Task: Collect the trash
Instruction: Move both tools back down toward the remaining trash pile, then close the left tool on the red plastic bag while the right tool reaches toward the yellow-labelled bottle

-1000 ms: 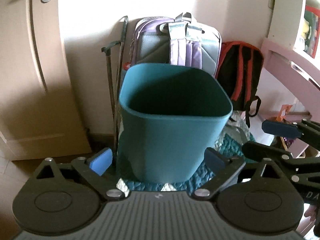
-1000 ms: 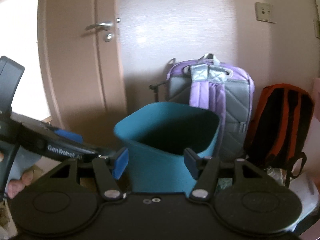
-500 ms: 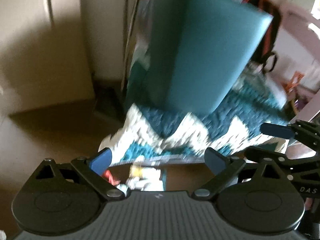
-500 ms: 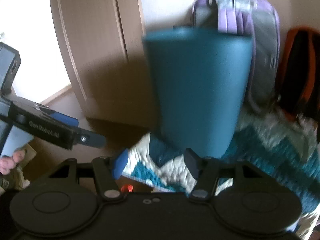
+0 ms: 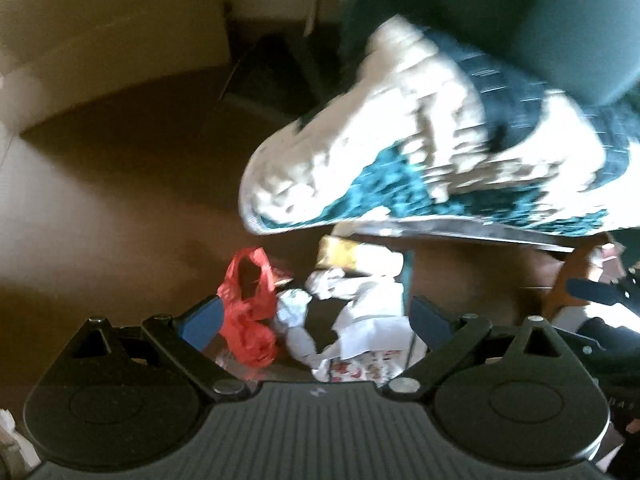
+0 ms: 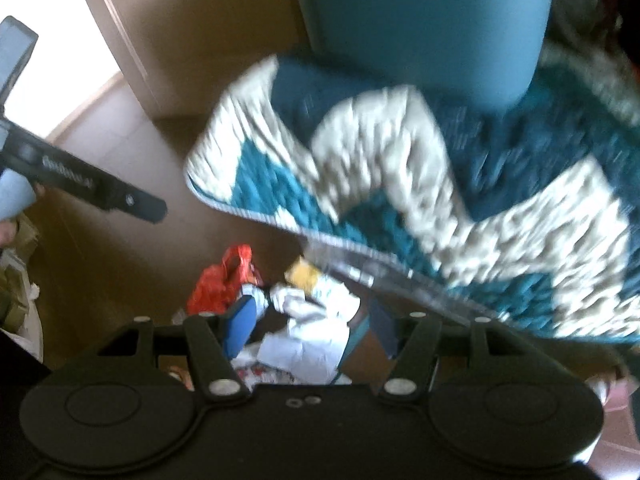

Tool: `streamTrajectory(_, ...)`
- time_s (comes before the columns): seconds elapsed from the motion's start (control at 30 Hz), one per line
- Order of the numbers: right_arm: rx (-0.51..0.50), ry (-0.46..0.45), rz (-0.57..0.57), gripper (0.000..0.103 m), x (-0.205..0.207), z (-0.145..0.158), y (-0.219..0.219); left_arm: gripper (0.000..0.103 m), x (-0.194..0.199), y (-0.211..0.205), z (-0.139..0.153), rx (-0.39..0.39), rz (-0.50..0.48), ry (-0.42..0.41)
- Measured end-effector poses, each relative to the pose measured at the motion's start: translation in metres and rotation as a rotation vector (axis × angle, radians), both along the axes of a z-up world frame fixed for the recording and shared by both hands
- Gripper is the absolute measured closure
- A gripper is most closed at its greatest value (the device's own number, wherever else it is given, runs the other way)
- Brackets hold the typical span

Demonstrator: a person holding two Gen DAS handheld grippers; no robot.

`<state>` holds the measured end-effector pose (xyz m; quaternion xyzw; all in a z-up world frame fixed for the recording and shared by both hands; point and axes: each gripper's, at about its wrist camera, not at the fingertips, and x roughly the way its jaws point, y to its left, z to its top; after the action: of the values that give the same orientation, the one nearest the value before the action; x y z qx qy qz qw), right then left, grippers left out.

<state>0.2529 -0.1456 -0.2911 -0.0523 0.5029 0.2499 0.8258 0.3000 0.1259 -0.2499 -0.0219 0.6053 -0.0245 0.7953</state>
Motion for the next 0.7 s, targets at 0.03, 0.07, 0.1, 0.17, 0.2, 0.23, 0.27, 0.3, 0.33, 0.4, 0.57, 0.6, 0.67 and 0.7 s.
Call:
streamTrajectory(0.03, -0.015, 0.009, 0.002, 0.041, 0.004, -0.011, 0.003, 0.004, 0.006, 0.007, -0.012, 0.001, 0.007, 0.017)
streamTrajectory(0.07, -0.031, 0.017, 0.011, 0.040, 0.007, -0.021, 0.007, 0.004, 0.011, 0.013, -0.023, 0.010, 0.009, 0.032)
streamTrajectory(0.1, -0.046, 0.024, 0.020, 0.040, 0.010, -0.030, 0.011, 0.004, 0.017, 0.017, -0.034, 0.023, 0.009, 0.046)
streamTrajectory(0.17, -0.068, 0.040, 0.031, 0.040, 0.019, -0.050, 0.019, 0.004, 0.026, 0.032, -0.060, 0.042, 0.014, 0.080)
streamTrajectory(0.2, -0.074, 0.050, 0.035, 0.040, 0.022, -0.059, 0.022, 0.004, 0.029, 0.040, -0.072, 0.047, 0.028, 0.098)
streamTrajectory(0.23, -0.082, 0.062, 0.039, 0.040, 0.027, -0.069, 0.025, 0.004, 0.033, 0.051, -0.086, 0.042, 0.049, 0.123)
streamTrajectory(0.27, -0.092, 0.071, 0.043, 0.040, 0.032, -0.079, 0.029, 0.004, 0.036, 0.058, -0.098, 0.032, 0.066, 0.145)
streamTrajectory(0.3, -0.100, 0.079, 0.047, 0.040, 0.037, -0.088, 0.032, 0.004, 0.038, 0.066, -0.111, 0.024, 0.083, 0.171)
streamTrajectory(0.33, -0.108, 0.084, 0.054, 0.040, 0.042, -0.097, 0.036, 0.004, 0.040, 0.074, -0.124, 0.023, 0.098, 0.190)
streamTrajectory(0.4, -0.129, 0.087, 0.074, 0.040, 0.051, -0.114, 0.045, 0.004, 0.043, 0.084, -0.147, 0.018, 0.122, 0.223)
streamTrajectory(0.57, -0.161, 0.090, 0.104, 0.040, 0.075, -0.158, 0.066, 0.004, 0.037, 0.097, -0.202, 0.007, 0.150, 0.284)
streamTrajectory(0.6, -0.162, 0.092, 0.111, 0.040, 0.079, -0.167, 0.071, 0.004, 0.034, 0.098, -0.213, 0.006, 0.155, 0.294)
streamTrajectory(0.67, -0.181, 0.099, 0.133, 0.040, 0.086, -0.187, 0.080, 0.004, 0.027, 0.097, -0.234, 0.001, 0.163, 0.321)
streamTrajectory(0.7, -0.186, 0.104, 0.139, 0.040, 0.090, -0.195, 0.083, 0.004, 0.022, 0.096, -0.244, 0.004, 0.166, 0.332)
